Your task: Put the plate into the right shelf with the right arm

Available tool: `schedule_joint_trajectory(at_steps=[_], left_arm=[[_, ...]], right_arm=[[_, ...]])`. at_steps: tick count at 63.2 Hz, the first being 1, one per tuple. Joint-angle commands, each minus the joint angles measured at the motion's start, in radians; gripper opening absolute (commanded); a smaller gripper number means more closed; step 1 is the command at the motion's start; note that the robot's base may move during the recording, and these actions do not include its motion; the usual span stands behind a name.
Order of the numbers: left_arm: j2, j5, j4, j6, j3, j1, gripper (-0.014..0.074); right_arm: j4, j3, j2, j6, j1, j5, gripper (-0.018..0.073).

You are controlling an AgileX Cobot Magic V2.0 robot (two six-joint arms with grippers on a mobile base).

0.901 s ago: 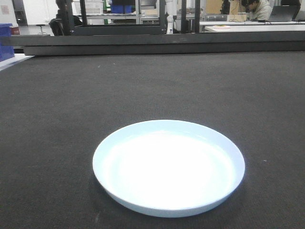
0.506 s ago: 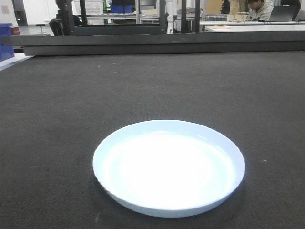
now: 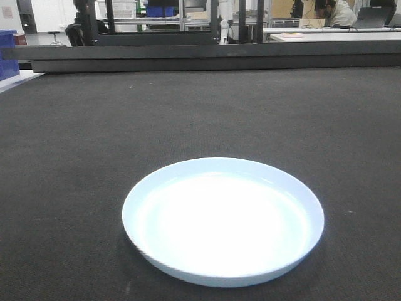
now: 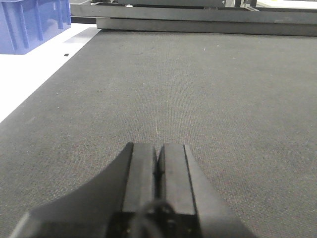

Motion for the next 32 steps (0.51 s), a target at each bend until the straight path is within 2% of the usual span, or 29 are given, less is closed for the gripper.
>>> schedule_joint_trajectory(at_steps=[1,13,21,25,32], left_arm=[[-0.002,-0.084,-0.004,0.003,0.008,-0.006,-0.0047],[-0.002,-0.084,-0.004,0.003,0.008,-0.006,-0.0047],[-0.002,-0.084,-0.004,0.003,0.008,-0.006,-0.0047],[-0.002,-0.084,-0.004,0.003,0.008,-0.006,-0.0047],[-0.002,-0.084,-0.004,0.003,0.008,-0.006,-0.0047]], right_arm=[[-0.007,-0.143,0.040,-0.009,-0.002,0.038,0.0054],[0.003,-0.395,0.195,-0.009,-0.002,0.467,0.0054],[0.055,-0.557,0.339,-0.009,-0.002,0.716,0.0054],[0.061,-0.615,0.411,-0.009,-0.002,0.811,0.0054],[0.062,-0.662,0.533,-0.009,-0.002,0.883,0.0054]])
